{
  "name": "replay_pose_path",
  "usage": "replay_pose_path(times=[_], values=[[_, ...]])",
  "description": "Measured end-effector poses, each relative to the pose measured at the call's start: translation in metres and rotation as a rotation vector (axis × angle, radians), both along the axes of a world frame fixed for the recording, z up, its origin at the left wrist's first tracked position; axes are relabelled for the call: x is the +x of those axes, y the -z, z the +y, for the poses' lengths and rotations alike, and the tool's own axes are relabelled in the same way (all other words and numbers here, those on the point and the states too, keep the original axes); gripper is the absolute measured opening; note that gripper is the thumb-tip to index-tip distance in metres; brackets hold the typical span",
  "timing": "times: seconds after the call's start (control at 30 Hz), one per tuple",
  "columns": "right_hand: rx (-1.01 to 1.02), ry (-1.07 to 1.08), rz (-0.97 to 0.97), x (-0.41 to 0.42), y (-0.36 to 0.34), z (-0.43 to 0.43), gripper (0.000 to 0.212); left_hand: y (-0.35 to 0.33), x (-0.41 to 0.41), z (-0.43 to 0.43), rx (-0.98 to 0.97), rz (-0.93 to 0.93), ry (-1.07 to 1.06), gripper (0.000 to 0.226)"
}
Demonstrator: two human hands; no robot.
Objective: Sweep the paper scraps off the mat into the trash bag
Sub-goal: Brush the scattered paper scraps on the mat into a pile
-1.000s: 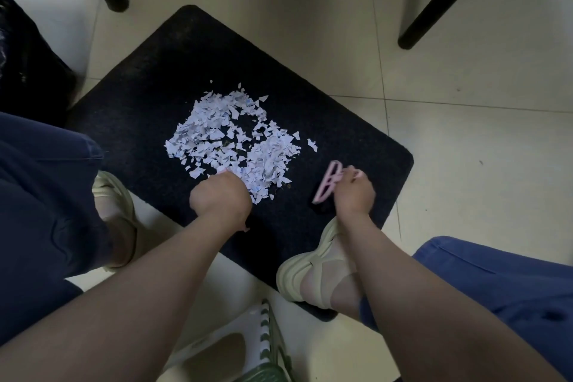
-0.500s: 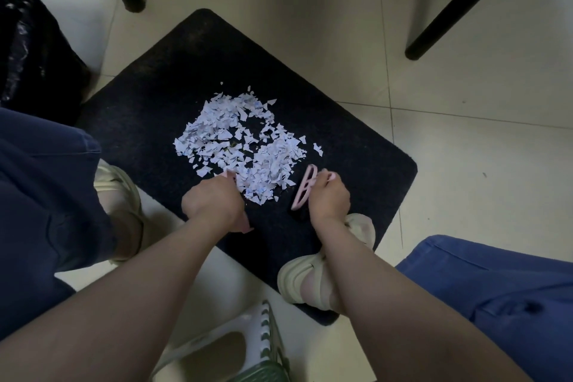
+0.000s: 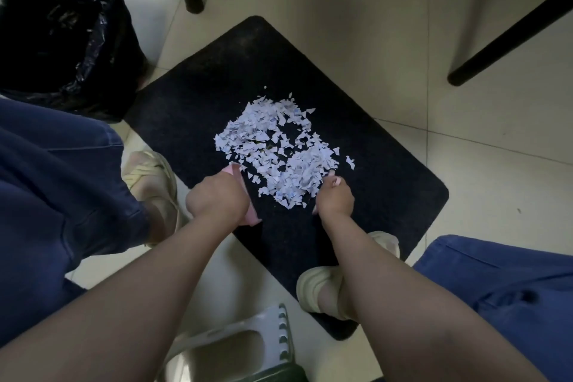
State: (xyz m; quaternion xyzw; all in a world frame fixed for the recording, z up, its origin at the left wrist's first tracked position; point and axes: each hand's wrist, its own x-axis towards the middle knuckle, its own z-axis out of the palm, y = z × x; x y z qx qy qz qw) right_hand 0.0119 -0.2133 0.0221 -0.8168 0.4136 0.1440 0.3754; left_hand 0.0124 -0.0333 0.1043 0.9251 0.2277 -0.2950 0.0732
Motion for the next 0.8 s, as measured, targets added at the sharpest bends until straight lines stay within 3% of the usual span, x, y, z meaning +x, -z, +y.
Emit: replay_pose_path(times=[0.17,0.3,0.4,0.5,0.63,0.8], values=[[-0.046,0.016,-0.127,0.009,-0.013,0.012,0.029,0.003,0.005,0.010,-0.034,0.051,-0.034,0.032],[-0.235,0.056,0.019,-0.001,-0.015,0.005,0.042,0.001,0.009,0.007,-0.069,0.100,-0.008,0.045],[-0.188,0.007,0.110,-0.003,-0.014,0.014,0.037,0.002,0.012,0.006,-0.076,0.104,-0.001,0.053],[-0.102,-0.059,0.071,0.003,-0.011,0.026,0.033,0.002,0.012,0.008,-0.088,0.095,-0.016,0.052],[0.013,0.082,-0.054,0.017,-0.008,0.035,0.022,-0.004,0.016,0.007,-0.092,0.073,-0.032,0.052],[-0.184,0.170,-0.030,0.016,-0.030,0.020,0.036,-0.012,0.022,0.003,-0.094,0.084,-0.009,0.057]])
